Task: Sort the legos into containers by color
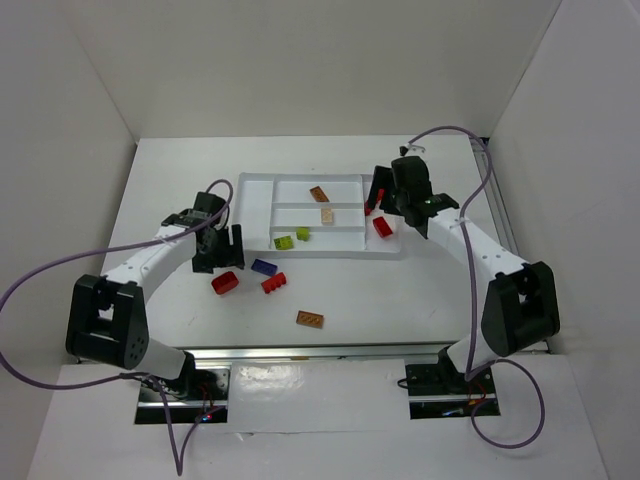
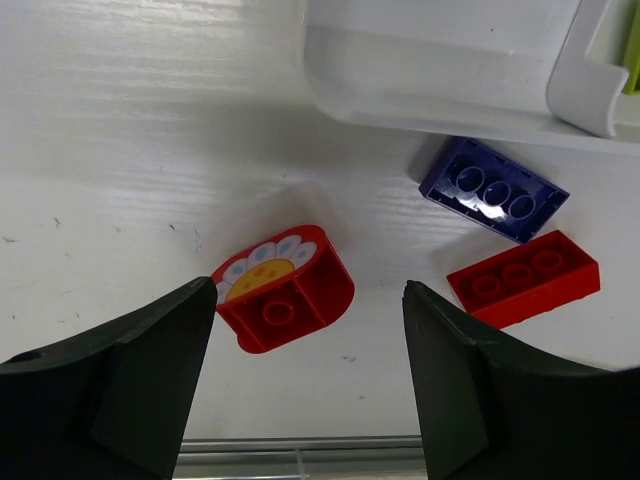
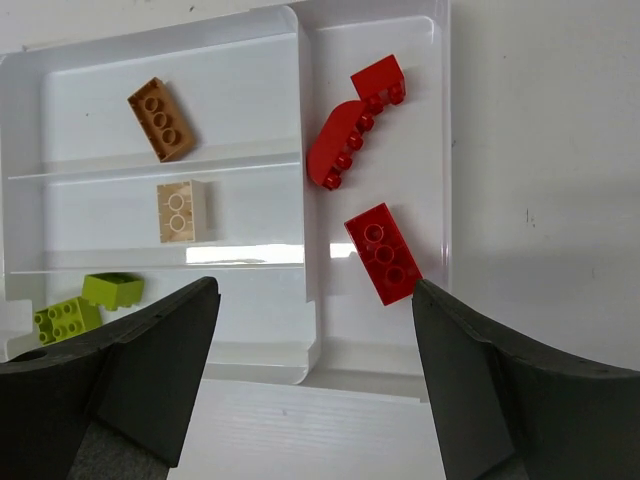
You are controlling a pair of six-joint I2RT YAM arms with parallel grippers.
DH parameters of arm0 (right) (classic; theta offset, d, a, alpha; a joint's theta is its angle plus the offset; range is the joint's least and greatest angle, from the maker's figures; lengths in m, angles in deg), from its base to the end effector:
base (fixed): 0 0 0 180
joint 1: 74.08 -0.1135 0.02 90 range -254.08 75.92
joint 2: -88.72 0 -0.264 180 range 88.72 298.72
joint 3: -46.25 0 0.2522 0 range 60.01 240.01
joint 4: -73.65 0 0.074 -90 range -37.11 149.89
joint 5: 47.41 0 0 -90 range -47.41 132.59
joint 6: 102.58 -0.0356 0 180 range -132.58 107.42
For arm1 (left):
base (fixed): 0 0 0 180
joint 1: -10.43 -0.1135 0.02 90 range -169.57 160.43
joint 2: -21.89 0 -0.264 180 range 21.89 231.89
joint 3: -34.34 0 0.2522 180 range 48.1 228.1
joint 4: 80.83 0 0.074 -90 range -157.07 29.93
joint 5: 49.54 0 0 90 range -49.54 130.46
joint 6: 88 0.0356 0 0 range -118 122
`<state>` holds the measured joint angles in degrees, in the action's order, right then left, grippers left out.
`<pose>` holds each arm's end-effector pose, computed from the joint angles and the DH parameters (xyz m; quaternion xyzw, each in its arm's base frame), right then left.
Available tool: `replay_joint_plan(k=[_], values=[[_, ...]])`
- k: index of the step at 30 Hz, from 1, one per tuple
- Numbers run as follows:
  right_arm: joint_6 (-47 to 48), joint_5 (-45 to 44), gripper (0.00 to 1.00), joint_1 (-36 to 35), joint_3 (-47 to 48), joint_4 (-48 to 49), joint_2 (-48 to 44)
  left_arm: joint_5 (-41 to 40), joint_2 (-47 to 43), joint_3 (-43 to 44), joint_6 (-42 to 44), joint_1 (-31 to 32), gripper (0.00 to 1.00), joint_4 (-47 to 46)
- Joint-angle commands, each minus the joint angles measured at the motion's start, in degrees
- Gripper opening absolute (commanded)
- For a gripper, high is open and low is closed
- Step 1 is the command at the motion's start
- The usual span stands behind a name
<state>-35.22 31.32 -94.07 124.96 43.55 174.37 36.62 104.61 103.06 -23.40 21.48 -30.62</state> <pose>0.3193 0.1088 0.2807 0.0644 0.8895 0.0794 0.4453 0.2742 -0.0511 0.2157 -0.1291 0.9657 -0.0387 0.2221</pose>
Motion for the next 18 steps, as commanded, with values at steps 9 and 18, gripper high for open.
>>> replay_joint_plan(k=[9,18], values=[[0.9,-0.5,0.85,0.2,1.3,-1.9,-2.2,3.4,3.5,-0.5,-0.7,0.6,0.81,3.2],[0.9,1.2,0.85,0.2,1.9,-1.9,-2.2,3.3,4.1,-1.0,-3.1,1.2,0.77,4.9]])
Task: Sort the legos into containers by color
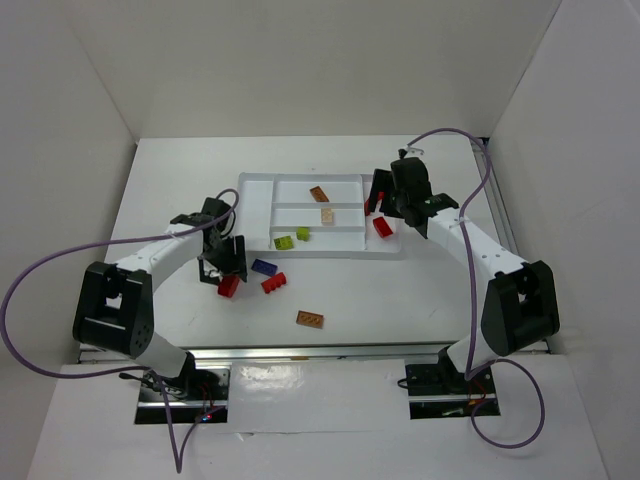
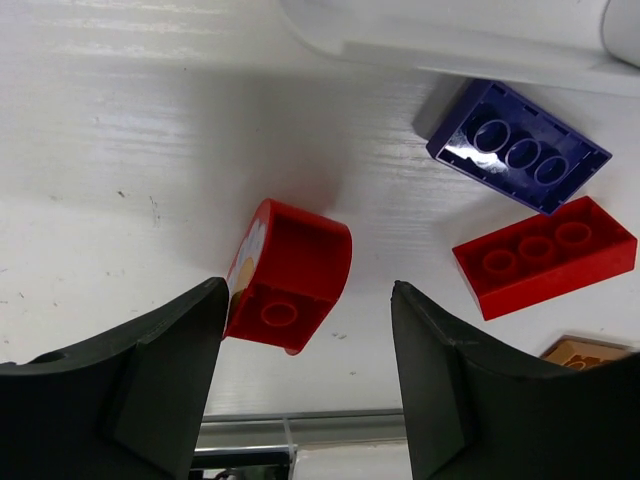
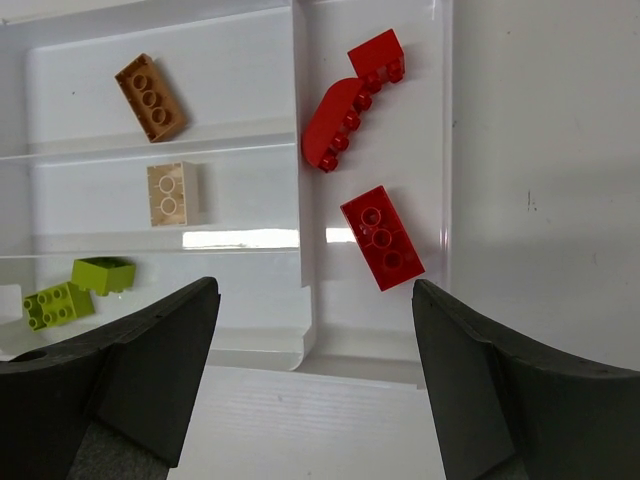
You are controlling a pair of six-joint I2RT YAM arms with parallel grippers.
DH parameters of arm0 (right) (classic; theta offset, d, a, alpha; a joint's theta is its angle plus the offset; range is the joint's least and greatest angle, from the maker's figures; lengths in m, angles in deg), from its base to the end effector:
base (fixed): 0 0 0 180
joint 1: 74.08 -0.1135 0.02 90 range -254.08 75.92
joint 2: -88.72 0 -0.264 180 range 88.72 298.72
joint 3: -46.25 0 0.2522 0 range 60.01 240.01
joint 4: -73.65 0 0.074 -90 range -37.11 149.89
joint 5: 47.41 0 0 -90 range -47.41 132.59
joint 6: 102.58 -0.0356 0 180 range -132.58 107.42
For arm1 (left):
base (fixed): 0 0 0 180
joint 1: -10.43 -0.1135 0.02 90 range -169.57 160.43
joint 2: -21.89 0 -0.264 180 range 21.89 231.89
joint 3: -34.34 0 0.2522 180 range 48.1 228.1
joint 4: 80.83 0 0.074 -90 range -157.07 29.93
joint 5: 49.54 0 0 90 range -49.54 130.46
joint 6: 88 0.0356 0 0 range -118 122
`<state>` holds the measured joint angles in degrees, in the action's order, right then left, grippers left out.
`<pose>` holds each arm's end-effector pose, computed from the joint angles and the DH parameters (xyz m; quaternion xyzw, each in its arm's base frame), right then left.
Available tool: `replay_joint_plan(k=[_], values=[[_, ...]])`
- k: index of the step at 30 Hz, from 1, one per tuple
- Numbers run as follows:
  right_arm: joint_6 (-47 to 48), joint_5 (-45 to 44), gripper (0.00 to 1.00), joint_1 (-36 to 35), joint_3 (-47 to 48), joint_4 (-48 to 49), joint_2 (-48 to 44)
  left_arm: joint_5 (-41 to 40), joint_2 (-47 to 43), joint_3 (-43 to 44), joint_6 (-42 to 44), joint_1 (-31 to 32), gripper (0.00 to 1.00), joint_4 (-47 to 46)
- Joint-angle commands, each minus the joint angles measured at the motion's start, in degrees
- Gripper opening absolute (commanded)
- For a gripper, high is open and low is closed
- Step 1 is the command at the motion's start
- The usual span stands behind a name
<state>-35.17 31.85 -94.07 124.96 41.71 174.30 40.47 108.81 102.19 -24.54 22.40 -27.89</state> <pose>0.3170 0.1083 0.2782 0.0608 0.8968 0.0775 0.4314 0.2720 -0.0577 0.1905 -0.1252 0.9797 -0.0516 0.1476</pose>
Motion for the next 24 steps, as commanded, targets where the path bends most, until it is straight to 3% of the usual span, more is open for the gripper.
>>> replay_joint_plan(k=[1,7,12,16,17,19,24], values=[[0.9,0.6,0.85,0.2,1.9,-0.1,-2.2,-0.5,-0.1,-0.1,-2.5,0.3,0.77,2.2],[1.4,0.6,0.85,0.2,1.9,-0.1,-2.2,-0.9,0.4,-1.9,-5.6,0.3,0.74,1.7],[1.4,0.6,0.85,0.7,1.9,-0.1,-2.2,-2.2,1.0,-2.4,-6.9,0.3,0.64,1.1],[1.4,0.1,0.85,0.7,1.9,-0.1,-2.7,-3.6,-1.6,-1.9,-8.1,0.3,0.43,1.1],[1.4,0.1,0.85,0.7,1.9,-0.1,-2.7,-3.6,-3.0,-1.2,-8.1,0.3,0.28,1.1],[1.4,0.1,0.85,0.7,1.4,-0.1,-3.4,-3.5,-6.9,1.4,-7.0,0.9,0.2,2.4],[1.4,-0.9,0.85,2.6,0.9,-0.6,-5.3,0.0,-9.2,10.1,-6.9,7.7,0.16,3.9]])
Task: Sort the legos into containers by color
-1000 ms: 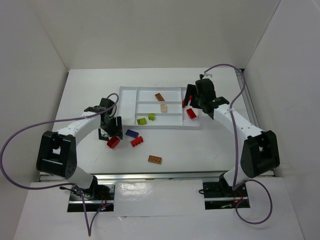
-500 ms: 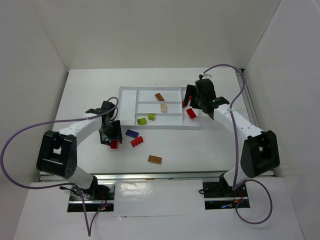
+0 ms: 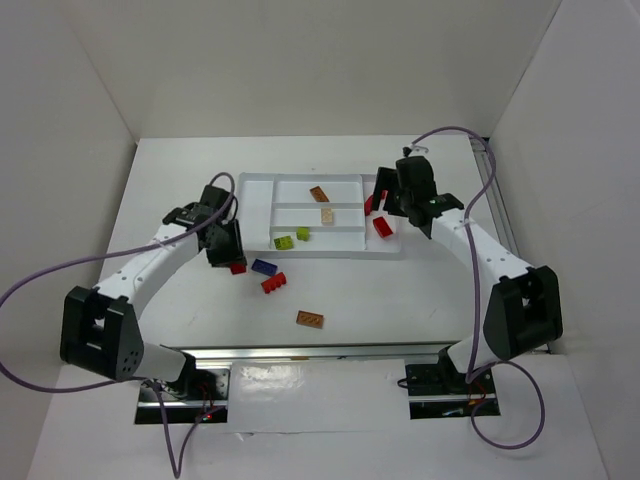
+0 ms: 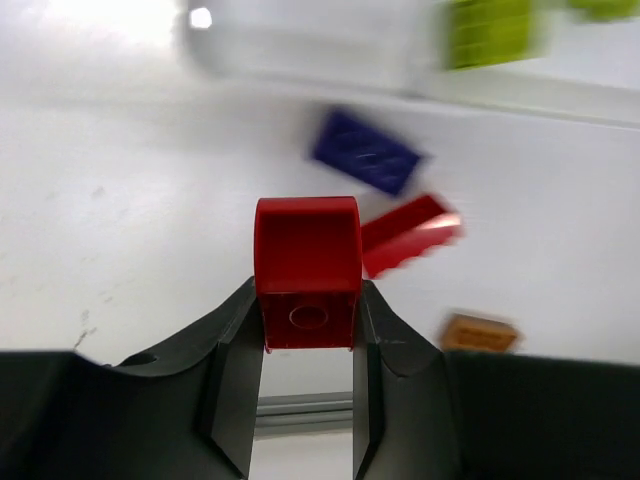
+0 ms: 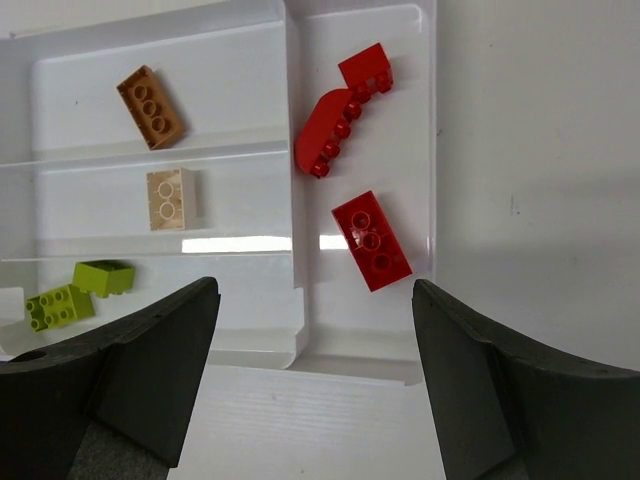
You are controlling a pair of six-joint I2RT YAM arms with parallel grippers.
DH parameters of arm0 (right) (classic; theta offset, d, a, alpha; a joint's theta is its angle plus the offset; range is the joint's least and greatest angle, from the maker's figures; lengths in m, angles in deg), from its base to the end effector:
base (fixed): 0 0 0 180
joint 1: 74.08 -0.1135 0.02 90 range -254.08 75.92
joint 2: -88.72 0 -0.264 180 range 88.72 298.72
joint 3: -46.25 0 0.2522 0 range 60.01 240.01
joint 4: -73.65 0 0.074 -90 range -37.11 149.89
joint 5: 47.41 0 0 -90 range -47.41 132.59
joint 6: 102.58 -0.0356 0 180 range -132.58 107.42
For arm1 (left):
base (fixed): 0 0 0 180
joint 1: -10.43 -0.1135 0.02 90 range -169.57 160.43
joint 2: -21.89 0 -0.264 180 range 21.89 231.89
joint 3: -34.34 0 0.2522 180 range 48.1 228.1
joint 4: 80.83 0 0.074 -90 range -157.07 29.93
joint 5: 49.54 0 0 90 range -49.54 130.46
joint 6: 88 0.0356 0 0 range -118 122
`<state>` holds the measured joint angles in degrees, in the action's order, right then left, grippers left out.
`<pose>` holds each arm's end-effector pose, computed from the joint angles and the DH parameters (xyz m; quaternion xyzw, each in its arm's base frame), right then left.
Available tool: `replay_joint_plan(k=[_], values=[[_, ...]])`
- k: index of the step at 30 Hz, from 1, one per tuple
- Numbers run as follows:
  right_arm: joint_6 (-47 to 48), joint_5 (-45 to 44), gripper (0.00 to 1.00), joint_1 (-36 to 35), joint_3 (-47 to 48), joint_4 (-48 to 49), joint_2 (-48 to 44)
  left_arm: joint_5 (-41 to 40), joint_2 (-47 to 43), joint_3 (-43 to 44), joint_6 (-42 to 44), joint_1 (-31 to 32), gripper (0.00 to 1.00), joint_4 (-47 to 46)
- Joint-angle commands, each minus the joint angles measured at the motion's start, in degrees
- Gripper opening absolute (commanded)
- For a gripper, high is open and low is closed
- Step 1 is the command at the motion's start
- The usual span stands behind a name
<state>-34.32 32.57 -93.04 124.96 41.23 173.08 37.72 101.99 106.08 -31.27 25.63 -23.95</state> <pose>0.3149 0.1016 0.2841 0.0599 0.8944 0.0781 0.4362 0.2610 -0.0692 0.2374 -0.1584 0.9635 -0.0667 0.2050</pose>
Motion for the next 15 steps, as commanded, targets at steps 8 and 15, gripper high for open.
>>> replay_joint_plan(k=[8,15], values=[[-2.4,-8.3,0.85,5.1,-3.0,-1.4,-12.0,13.8,12.6,27.3,-2.1,17.7,0.13,-12.7],[-8.3,-16.3,0.85,6.7,-10.1,-3.1,-25.7,18.4,32.6,47.0,-2.1,24.5,0.13,-15.9]])
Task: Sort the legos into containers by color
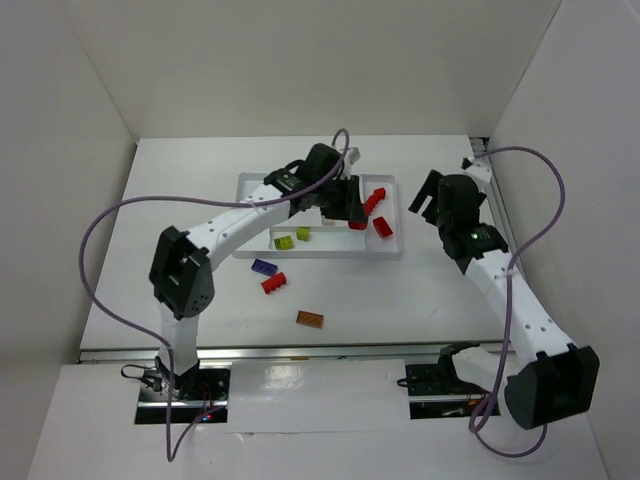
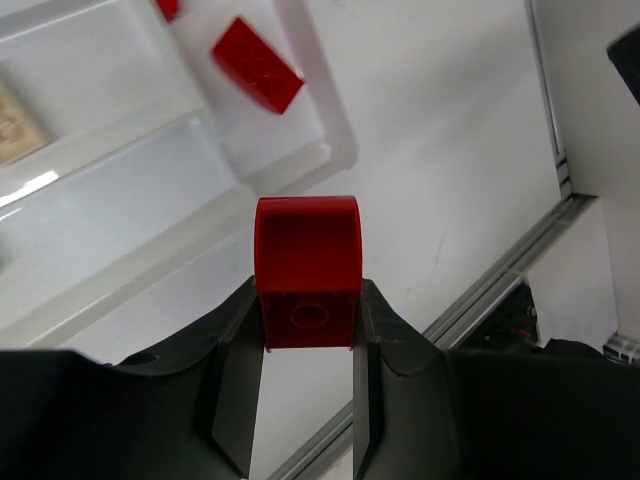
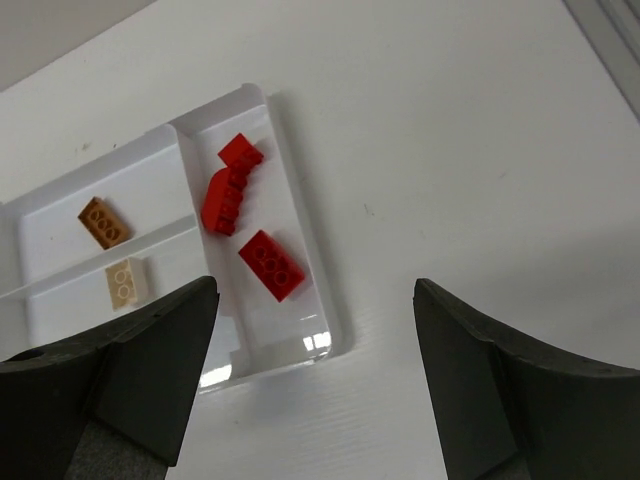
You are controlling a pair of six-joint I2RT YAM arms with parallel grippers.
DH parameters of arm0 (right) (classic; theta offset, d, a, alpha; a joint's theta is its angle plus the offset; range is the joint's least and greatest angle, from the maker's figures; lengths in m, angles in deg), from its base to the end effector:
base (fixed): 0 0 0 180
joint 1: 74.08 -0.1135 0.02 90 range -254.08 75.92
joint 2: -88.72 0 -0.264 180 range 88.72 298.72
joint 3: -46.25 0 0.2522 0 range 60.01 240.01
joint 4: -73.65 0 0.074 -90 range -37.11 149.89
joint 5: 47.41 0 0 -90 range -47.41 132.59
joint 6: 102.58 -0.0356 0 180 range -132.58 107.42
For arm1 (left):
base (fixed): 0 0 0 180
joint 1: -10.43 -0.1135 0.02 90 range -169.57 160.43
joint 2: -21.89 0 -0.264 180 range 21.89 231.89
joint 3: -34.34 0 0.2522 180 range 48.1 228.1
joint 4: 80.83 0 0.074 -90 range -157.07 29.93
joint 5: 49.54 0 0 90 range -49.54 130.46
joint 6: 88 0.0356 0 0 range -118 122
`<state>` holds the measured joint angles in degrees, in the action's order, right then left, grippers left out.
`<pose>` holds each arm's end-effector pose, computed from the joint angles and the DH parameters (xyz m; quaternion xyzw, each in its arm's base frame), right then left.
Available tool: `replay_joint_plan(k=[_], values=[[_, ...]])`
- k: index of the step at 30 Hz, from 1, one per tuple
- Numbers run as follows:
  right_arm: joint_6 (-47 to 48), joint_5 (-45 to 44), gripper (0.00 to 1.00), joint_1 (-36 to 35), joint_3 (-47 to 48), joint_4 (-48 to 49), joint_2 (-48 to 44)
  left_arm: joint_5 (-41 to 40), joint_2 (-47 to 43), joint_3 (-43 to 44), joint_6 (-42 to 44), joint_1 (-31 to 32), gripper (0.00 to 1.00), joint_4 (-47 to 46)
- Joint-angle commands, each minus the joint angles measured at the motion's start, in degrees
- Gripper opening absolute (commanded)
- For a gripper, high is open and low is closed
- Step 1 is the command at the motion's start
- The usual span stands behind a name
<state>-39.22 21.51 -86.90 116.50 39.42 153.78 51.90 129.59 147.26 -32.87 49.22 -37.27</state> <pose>0.2501 0.0438 0.3237 0.1940 0.8299 0.0200 0.5226 0.3361 -0.2792 0.3204 0.0740 0.8936 -0.3317 0.2932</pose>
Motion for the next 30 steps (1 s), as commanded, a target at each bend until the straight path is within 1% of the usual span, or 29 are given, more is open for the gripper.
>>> replay_joint_plan(k=[1,2,4,7,10,11,12,13,16,17,18,20,21,22,23,24,25,26,27,28,30], values=[[-3.4,-6.4,0.86,0.6,-2.3,-1.2,-8.0,4.9,6.7,8.5,-0.5,0.9,0.13,-3.9],[-3.9,-7.0,0.86,0.6,-3.5,-1.2,-9.6,5.9,9.9,9.6,-0.5,0.9,0.13,-4.7],[-4.0,-8.0,0.86,0.6,-4.0,-1.2,-12.8,6.7,13.0,11.8,-0.5,0.9,0.15,-5.9],[-4.0,-9.7,0.86,1.1,-4.5,-2.6,-14.2,8.2,18.5,16.0,-2.0,0.9,0.17,-8.0],[-4.0,-10.4,0.86,1.1,-4.5,-3.2,-14.2,7.6,23.1,19.7,-2.7,1.6,0.28,-9.1],[-4.0,-10.4,0.86,1.1,-4.5,-3.7,-14.2,7.6,24.3,21.8,-2.7,1.6,0.33,-9.1],[-4.0,-10.4,0.86,1.1,-4.5,-3.7,-14.2,8.2,25.4,22.9,-2.7,1.6,0.42,-9.1],[-4.0,-10.4,0.86,1.1,-4.5,-3.7,-14.2,8.2,26.4,23.8,-2.7,1.6,0.48,-9.1],[-4.0,-10.4,0.86,1.1,-5.1,-4.2,-14.8,7.5,28.7,25.7,-2.1,1.6,0.78,-8.4],[-4.0,-9.7,0.86,1.1,-5.1,-4.2,-14.8,7.5,28.7,26.3,-1.6,1.6,0.9,-7.8],[-4.0,-9.2,0.86,1.1,-5.7,-4.2,-14.8,7.5,27.9,25.7,-1.0,1.6,0.93,-7.8],[-4.0,-9.2,0.86,1.1,-5.7,-4.2,-14.8,7.5,26.0,24.5,-0.4,1.6,0.96,-7.3],[-4.0,-8.5,0.86,1.1,-5.7,-4.2,-14.8,6.8,24.7,23.7,0.2,1.6,0.96,-7.3],[-4.0,-8.0,0.86,1.1,-5.7,-4.2,-14.8,4.8,21.5,21.5,1.4,1.6,0.96,-6.8],[-4.0,-8.0,0.86,1.1,-5.7,-4.2,-14.8,3.3,19.8,20.1,2.1,1.6,0.94,-6.8],[-4.0,-7.4,0.86,1.1,-5.7,-4.2,-14.2,1.6,17.9,18.8,2.8,1.6,0.91,-6.0],[-3.3,-6.5,0.86,1.1,-5.7,-3.6,-13.6,0.1,16.0,15.7,3.5,1.6,0.83,-6.0],[-2.8,-5.9,0.86,1.1,-5.7,-3.6,-13.6,-3.7,14.1,14.3,5.1,1.6,0.79,-4.3],[-2.2,-5.1,0.86,1.1,-5.7,-2.9,-12.8,-5.5,10.3,12.7,5.9,1.6,0.75,-3.5],[-1.7,-3.5,0.86,1.1,-5.7,-2.9,-11.5,-7.3,8.2,8.8,7.4,1.6,0.69,-2.8],[-1.1,-2.1,0.86,1.1,-5.7,-2.9,-10.4,-12.5,3.5,3.9,8.8,1.6,0.64,-1.1]])
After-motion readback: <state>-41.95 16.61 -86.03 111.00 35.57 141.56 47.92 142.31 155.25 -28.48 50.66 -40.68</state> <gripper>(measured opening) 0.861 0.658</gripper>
